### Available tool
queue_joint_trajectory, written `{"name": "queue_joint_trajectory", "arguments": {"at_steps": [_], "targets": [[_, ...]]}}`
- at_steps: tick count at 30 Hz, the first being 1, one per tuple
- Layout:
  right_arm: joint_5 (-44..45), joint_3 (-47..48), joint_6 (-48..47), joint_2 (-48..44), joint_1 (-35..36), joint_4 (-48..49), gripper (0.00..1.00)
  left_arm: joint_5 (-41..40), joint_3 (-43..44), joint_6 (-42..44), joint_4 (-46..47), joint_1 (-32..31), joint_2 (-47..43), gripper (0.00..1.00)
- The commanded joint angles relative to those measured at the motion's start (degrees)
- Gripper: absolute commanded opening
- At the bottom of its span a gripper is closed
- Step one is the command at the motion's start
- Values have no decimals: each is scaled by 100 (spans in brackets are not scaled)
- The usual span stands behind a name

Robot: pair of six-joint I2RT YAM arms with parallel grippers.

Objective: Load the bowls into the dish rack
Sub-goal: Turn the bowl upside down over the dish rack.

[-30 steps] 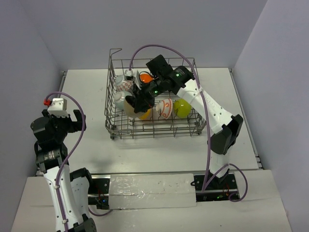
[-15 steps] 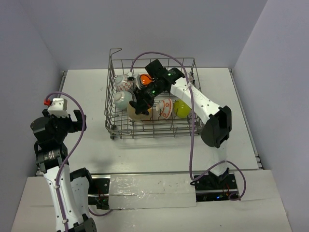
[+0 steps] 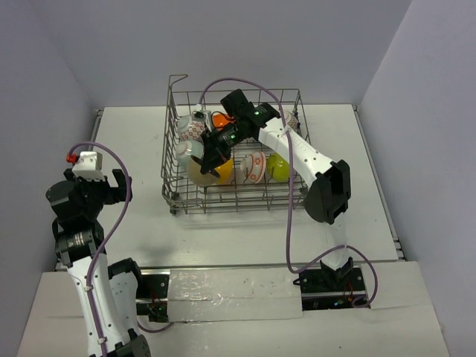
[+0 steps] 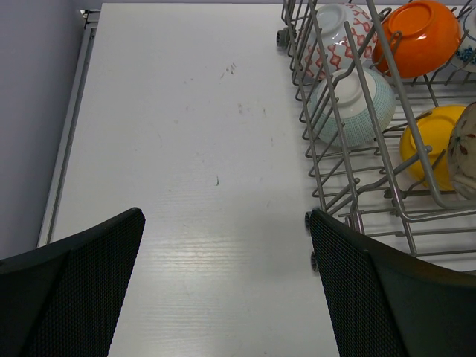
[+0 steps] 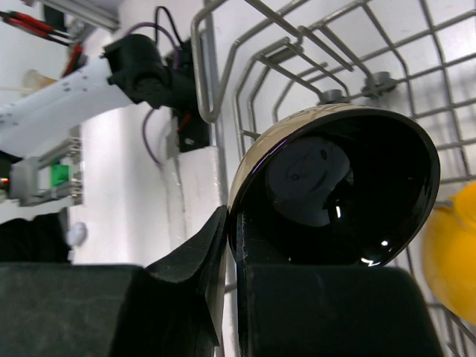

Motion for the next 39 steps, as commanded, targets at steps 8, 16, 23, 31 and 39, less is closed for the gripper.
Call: {"name": "queue_joint_trajectory", "arguments": {"at_steps": [8,16,23,31,39], "targets": [[-1267,233,582,355,-14,668,0,174,-19,-41,152,116,-24,99],[-1671,303,907,662,3,958,0,245,-63,-50,187,160,3,99],[-1953,602,996,970,73,1028,0,288,-72,-50,188,178,20,99],[-2015,584,1312,1216,170,1160,0,324,-72,-50,196,195,46,99],[-1725,628,1066,1330,276,888,0,377,-90,-15,179,195,73,99]]}}
